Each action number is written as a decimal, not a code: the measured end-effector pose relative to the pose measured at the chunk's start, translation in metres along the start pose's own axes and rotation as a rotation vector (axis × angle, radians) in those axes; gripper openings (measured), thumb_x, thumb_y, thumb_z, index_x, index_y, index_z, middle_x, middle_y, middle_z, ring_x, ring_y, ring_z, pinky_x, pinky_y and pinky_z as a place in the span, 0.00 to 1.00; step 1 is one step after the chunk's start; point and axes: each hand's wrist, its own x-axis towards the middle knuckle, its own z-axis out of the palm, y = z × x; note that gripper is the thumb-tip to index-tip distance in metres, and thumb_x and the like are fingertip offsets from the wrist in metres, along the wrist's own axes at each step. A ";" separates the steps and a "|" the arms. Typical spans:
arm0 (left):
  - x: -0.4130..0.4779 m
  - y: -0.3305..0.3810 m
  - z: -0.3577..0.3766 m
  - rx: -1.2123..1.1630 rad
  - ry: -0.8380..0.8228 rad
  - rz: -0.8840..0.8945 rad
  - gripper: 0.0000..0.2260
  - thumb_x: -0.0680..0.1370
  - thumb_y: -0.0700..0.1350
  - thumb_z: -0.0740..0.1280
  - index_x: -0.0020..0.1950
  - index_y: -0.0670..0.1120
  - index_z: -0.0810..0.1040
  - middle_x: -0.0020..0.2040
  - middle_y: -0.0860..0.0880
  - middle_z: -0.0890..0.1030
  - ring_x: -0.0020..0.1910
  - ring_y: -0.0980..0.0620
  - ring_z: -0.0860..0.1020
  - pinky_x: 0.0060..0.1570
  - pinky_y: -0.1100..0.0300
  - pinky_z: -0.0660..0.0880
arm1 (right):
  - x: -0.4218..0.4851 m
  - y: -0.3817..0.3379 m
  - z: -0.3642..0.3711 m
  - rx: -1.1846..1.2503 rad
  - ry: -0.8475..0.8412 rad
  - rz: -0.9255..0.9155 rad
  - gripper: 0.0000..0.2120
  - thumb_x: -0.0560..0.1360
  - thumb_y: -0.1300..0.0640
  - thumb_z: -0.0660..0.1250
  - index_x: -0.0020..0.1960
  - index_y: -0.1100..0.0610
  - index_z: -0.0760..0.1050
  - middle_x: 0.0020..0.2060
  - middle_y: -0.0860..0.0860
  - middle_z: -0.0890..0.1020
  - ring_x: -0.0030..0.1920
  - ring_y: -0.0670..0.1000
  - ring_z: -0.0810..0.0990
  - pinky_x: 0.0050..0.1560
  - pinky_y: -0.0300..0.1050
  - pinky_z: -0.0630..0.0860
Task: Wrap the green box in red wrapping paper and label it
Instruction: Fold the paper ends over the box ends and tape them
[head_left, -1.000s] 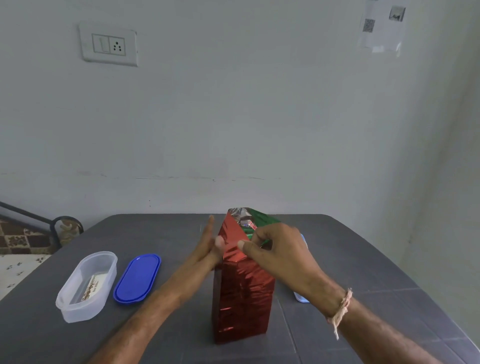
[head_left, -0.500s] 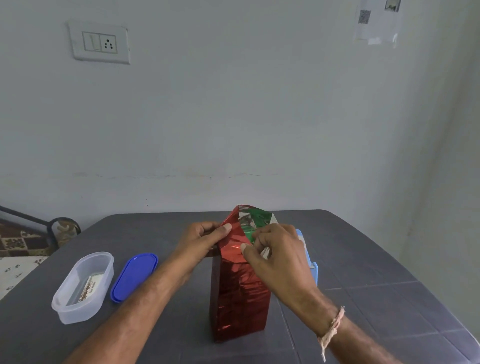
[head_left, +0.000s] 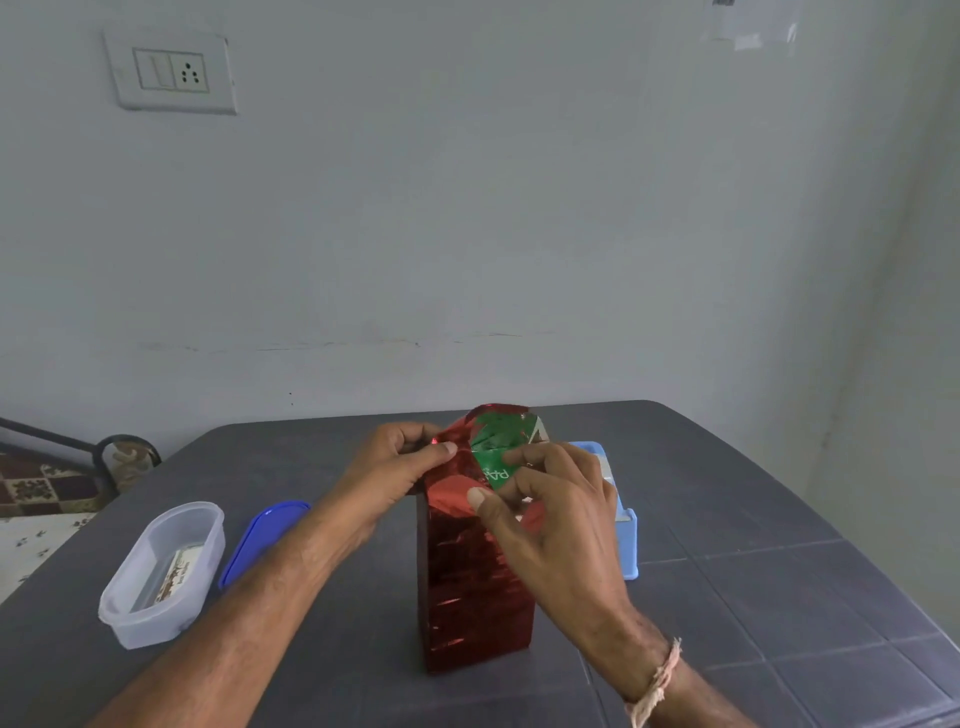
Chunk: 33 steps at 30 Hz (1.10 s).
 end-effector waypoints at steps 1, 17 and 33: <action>0.000 0.000 0.000 0.000 -0.002 0.005 0.06 0.80 0.42 0.72 0.53 0.41 0.85 0.46 0.43 0.88 0.42 0.51 0.85 0.42 0.64 0.81 | 0.002 0.000 -0.001 -0.001 -0.009 -0.017 0.19 0.70 0.31 0.69 0.33 0.46 0.77 0.53 0.34 0.78 0.63 0.40 0.68 0.61 0.41 0.60; 0.009 -0.002 -0.001 0.056 0.000 -0.018 0.10 0.77 0.47 0.75 0.51 0.41 0.85 0.45 0.42 0.88 0.43 0.47 0.85 0.42 0.58 0.79 | -0.003 -0.006 0.005 0.080 0.059 0.047 0.15 0.68 0.51 0.70 0.28 0.46 0.66 0.46 0.37 0.79 0.59 0.43 0.72 0.57 0.50 0.69; 0.008 -0.001 -0.003 0.100 0.012 0.028 0.07 0.77 0.47 0.76 0.47 0.43 0.85 0.45 0.41 0.87 0.41 0.48 0.84 0.42 0.57 0.77 | -0.012 -0.007 0.007 0.268 0.079 0.158 0.20 0.72 0.61 0.75 0.28 0.51 0.69 0.49 0.38 0.80 0.57 0.41 0.75 0.50 0.26 0.68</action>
